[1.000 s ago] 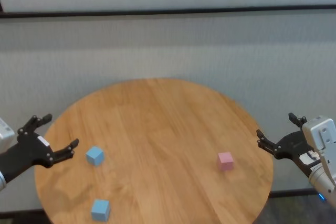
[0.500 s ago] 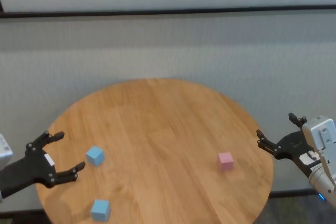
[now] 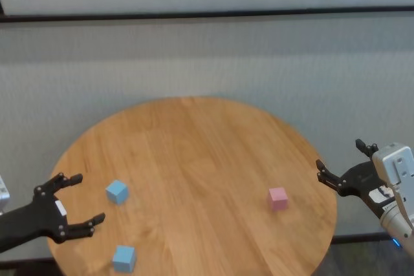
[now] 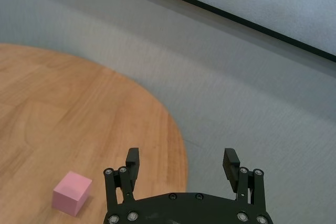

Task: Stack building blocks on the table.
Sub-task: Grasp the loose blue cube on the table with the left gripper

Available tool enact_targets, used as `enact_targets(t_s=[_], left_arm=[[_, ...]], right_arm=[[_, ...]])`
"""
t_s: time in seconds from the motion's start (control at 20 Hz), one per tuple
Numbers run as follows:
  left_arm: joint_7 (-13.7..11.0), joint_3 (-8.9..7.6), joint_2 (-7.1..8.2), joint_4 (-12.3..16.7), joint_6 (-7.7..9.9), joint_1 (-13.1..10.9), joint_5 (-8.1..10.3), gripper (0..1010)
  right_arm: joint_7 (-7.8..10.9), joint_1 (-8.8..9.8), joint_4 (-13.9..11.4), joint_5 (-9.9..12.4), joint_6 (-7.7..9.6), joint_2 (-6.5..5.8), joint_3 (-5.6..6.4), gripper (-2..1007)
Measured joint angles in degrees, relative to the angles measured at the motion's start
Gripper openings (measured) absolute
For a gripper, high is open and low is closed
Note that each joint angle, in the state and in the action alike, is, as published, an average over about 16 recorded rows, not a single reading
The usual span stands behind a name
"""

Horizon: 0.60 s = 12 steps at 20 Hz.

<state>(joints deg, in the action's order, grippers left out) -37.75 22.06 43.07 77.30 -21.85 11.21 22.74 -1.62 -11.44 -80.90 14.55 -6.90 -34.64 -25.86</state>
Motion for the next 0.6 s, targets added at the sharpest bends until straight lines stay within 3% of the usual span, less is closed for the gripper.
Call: enact_targets(t_s=[0.25, 0.6], left_arm=[[-0.04, -0.05, -0.75, -0.61, 0.5, 0.11, -0.84, 1003], [2.09, -0.3, -2.26, -0.67, 1.39, -0.18, -3.24, 1003]], right_arm=[[0.0, 0.0, 0.0, 0.0, 0.0, 0.0, 0.0, 1005], [0.0, 0.0, 0.0, 0.0, 0.0, 0.0, 0.0, 1005]])
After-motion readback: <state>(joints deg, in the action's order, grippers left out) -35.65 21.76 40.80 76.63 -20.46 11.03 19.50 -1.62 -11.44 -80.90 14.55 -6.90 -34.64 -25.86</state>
